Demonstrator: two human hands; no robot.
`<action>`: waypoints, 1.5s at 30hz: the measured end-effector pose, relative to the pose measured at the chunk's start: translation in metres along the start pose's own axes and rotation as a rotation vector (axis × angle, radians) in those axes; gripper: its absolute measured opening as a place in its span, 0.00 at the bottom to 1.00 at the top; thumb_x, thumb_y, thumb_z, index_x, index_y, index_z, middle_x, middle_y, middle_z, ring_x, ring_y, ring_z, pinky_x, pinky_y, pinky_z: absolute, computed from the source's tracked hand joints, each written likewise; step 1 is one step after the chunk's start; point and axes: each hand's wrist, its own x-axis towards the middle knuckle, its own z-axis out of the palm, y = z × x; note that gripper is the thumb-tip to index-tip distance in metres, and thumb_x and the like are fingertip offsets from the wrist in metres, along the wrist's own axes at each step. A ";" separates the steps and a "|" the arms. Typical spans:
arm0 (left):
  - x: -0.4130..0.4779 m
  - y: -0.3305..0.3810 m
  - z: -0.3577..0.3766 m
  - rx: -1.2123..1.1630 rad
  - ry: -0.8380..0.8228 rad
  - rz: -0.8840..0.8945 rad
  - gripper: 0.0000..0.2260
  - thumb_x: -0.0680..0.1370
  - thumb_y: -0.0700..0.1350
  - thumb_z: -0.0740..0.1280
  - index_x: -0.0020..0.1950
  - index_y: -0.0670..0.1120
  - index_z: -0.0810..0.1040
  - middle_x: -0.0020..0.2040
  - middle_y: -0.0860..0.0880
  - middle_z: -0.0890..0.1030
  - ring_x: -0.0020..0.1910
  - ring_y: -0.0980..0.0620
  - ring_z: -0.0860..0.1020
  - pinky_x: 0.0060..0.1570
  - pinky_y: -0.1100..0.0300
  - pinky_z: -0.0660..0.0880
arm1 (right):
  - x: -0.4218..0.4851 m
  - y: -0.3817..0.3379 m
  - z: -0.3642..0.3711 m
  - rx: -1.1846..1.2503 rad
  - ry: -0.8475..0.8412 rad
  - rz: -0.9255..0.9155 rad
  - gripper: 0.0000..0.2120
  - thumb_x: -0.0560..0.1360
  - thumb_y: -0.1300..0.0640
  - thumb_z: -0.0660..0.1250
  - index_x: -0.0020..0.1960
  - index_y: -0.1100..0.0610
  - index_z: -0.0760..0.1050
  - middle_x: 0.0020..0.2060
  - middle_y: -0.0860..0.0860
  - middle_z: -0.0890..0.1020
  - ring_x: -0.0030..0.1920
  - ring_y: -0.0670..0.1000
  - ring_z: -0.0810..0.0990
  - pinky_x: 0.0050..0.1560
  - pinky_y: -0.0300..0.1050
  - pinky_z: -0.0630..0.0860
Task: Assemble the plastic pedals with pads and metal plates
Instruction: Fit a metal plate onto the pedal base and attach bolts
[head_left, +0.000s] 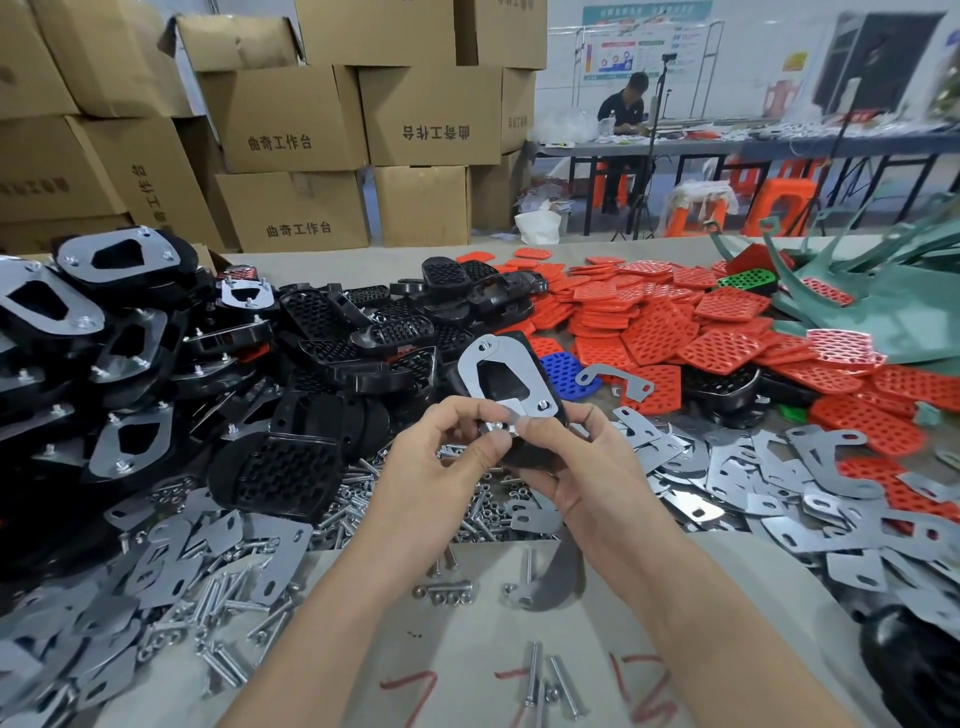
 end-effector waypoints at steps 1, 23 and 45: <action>-0.001 0.001 0.000 0.008 -0.004 0.010 0.11 0.78 0.43 0.71 0.49 0.61 0.83 0.45 0.50 0.75 0.46 0.51 0.76 0.52 0.48 0.77 | 0.000 -0.001 0.000 0.001 -0.001 0.002 0.12 0.74 0.68 0.73 0.54 0.60 0.73 0.51 0.62 0.86 0.49 0.57 0.87 0.52 0.50 0.85; -0.005 0.000 0.007 0.034 0.096 0.109 0.13 0.78 0.49 0.72 0.59 0.62 0.76 0.46 0.55 0.76 0.49 0.56 0.76 0.45 0.66 0.74 | -0.003 -0.004 0.001 0.078 -0.052 0.013 0.11 0.75 0.69 0.70 0.54 0.62 0.72 0.43 0.58 0.87 0.45 0.54 0.87 0.46 0.46 0.85; -0.005 -0.004 0.010 0.133 0.142 0.183 0.05 0.80 0.48 0.69 0.49 0.57 0.74 0.49 0.50 0.77 0.48 0.54 0.78 0.43 0.69 0.72 | -0.003 0.000 -0.001 0.101 -0.124 0.048 0.13 0.76 0.66 0.71 0.56 0.60 0.71 0.44 0.59 0.87 0.45 0.57 0.87 0.49 0.49 0.84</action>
